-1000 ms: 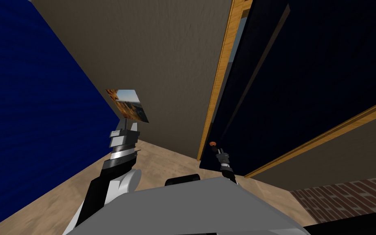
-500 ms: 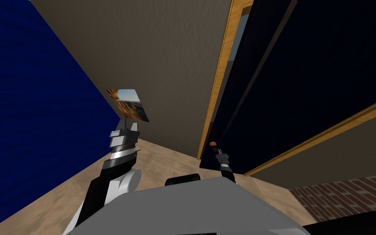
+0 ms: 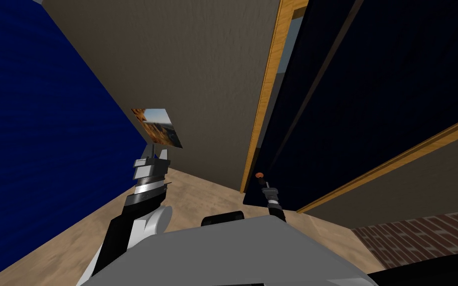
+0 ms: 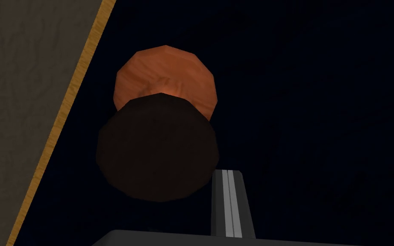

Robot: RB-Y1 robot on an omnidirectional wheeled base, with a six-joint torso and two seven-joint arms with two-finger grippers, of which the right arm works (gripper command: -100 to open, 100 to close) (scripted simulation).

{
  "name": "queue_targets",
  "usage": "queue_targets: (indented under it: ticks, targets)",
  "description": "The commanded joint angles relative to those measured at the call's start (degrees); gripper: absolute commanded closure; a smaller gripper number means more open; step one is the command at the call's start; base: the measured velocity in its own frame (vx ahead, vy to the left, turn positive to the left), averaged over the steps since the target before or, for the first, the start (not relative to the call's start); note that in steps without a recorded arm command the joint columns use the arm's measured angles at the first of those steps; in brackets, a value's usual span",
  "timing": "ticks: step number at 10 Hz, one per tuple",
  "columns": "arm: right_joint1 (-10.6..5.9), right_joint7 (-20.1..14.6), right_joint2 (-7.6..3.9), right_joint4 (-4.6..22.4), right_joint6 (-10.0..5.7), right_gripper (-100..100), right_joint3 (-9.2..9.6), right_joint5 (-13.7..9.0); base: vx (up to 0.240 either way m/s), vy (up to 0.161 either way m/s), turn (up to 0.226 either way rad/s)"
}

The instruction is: Pull the door open

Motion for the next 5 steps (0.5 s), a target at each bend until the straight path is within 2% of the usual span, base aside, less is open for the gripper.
queue_targets:
  ticks: [1,4,5]
  targets:
    - [-0.50,-2.9,1.28,-0.1,-0.11,-100,1.18,0.3,-0.039,-0.003,-0.018]
    - [-0.34,-6.2,1.54,-0.5,0.18,-100,1.25,0.2,-0.027,-0.002,0.011]
    - [-0.19,-8.4,1.81,-0.9,0.48,-100,1.32,0.1,-0.025,-0.003,0.002]
